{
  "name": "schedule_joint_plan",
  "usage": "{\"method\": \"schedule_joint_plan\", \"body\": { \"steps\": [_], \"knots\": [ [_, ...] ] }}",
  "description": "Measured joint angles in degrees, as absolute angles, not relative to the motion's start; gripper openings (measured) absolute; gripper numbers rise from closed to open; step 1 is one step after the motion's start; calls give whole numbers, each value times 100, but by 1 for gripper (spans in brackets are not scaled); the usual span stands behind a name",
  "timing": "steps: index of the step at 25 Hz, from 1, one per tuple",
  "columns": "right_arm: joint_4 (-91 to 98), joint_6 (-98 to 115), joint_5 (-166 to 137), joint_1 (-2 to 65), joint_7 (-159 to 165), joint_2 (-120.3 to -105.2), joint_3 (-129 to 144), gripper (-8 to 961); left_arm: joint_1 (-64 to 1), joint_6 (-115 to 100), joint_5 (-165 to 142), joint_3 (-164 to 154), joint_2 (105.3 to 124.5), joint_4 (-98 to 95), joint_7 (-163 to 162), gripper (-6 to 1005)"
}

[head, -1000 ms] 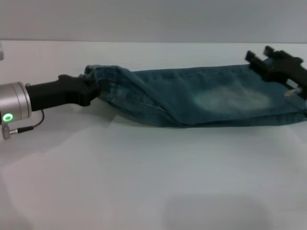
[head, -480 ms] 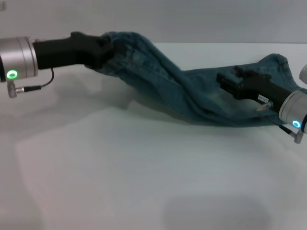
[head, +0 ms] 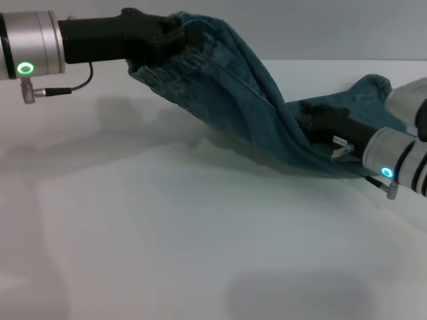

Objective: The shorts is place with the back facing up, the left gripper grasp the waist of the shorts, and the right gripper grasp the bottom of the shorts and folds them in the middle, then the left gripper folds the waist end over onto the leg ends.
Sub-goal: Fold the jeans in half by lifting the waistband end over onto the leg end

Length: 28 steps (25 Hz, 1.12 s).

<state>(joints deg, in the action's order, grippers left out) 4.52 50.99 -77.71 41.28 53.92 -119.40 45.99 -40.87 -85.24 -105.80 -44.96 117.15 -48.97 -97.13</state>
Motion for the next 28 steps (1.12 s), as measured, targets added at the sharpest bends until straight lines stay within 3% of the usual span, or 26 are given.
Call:
{"method": "schedule_joint_plan", "body": {
  "steps": [17,28],
  "knots": [
    [-381,5981,-8178,5150,6279,-11985,5259,567,-4572,-8616,-10596,-4576,11750,-5224,-9917,83],
    [-296,6151,-8403,5262,6697,-11984,5284,567,-4651,-8514,-10618,-4662,11761,-5157,-9870,100]
  ]
}}
